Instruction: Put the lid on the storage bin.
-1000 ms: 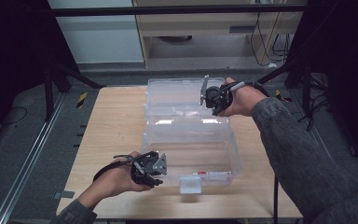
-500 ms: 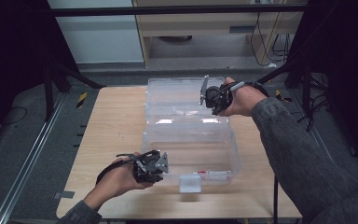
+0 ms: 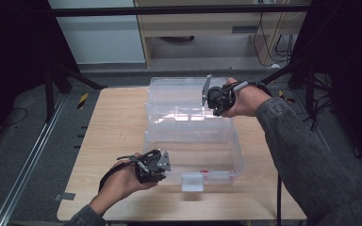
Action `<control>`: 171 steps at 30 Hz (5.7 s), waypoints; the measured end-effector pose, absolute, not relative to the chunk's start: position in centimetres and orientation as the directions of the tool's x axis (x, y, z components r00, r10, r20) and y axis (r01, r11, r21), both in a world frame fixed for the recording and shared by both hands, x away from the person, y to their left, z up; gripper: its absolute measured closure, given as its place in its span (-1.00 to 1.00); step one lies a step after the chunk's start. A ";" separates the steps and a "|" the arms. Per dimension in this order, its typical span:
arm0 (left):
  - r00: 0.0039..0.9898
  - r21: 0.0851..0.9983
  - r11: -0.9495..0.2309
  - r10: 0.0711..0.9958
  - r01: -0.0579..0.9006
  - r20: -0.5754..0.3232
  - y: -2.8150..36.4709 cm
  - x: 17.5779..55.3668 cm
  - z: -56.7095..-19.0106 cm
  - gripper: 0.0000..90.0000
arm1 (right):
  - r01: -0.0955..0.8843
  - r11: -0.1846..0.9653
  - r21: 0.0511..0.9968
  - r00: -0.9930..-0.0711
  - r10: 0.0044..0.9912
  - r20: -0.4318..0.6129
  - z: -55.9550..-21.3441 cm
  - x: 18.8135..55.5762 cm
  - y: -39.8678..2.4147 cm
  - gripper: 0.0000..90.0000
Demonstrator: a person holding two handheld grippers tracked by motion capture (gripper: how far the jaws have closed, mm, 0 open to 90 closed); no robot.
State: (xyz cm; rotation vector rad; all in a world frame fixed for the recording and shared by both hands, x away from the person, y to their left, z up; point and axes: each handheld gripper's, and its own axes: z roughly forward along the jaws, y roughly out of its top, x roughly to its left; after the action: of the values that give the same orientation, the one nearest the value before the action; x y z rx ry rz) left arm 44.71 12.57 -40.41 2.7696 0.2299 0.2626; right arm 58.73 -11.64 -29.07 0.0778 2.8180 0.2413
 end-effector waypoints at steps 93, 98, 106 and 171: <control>0.943 0.388 -0.905 0.267 0.175 0.199 12.1 45.1 -41.0 0.70 | -0.097 0.977 0.192 -0.939 -0.026 -0.342 -30.8 49.4 -12.6 0.90; 0.941 0.394 -0.902 0.272 0.177 0.200 12.2 45.0 -41.0 0.69 | -0.102 0.976 0.190 -0.943 -0.034 -0.331 -31.1 49.0 -12.6 0.90; 0.918 0.474 -0.861 0.323 0.184 0.231 13.1 43.5 -39.6 0.25 | -0.108 0.973 0.206 -0.942 -0.035 -0.333 -31.2 49.0 -13.0 0.88; 0.769 0.781 -0.491 0.639 0.386 0.021 20.8 52.5 -27.0 1.00 | -0.106 0.961 0.255 -0.937 -0.012 -0.348 -31.7 48.0 -13.7 0.61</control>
State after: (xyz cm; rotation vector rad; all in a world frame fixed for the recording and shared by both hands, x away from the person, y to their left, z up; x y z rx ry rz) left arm 52.45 20.78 -26.96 2.1433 0.7614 0.3941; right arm 48.04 -13.66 -31.75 -0.0858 2.7631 0.3858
